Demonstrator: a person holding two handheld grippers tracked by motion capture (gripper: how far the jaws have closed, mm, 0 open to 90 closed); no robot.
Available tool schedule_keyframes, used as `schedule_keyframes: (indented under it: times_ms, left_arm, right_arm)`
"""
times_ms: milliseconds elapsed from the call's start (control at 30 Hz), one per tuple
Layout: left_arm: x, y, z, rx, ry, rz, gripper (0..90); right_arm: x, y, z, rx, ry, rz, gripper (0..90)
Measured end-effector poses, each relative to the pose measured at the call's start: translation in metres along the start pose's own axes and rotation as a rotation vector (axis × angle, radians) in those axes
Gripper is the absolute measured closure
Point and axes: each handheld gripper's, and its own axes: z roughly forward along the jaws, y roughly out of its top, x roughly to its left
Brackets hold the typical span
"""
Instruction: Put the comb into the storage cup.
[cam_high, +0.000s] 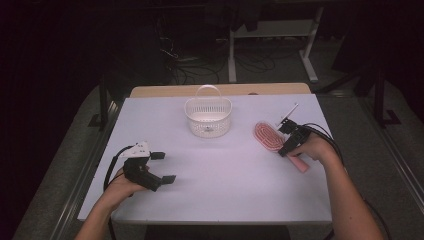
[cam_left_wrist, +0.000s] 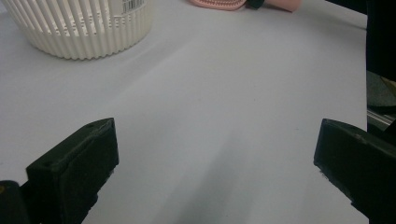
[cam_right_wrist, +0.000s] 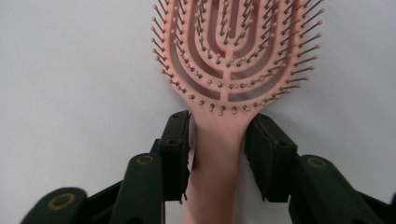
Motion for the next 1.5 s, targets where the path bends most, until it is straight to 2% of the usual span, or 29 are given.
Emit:
schedule_keyframes:
  times_ms: [267, 500, 833, 1200, 1500]
  left_arm:
    - [0.000, 0.000, 0.001, 0.002, -0.001, 0.002, 0.0]
    - [-0.001, 0.000, 0.001, 0.004, -0.001, 0.002, 0.0]
    - [0.000, -0.001, 0.001, 0.004, -0.002, 0.001, 0.0]
    - [0.000, -0.001, 0.001, 0.003, 0.000, 0.001, 0.0]
    - [0.000, -0.001, 0.000, 0.001, 0.002, 0.000, 0.0]
  right_arm:
    - [0.000, 0.001, 0.001, 0.010, -0.004, 0.001, 63.5]
    - [0.007, 0.004, 0.002, 0.040, -0.060, 0.010, 65.3]
    - [0.009, 0.007, 0.003, 0.061, -0.076, 0.042, 68.1]
    - [0.004, 0.004, 0.001, 0.037, -0.043, 0.061, 68.7]
    - [-0.004, -0.007, -0.003, -0.049, 0.008, 0.099, 68.7]
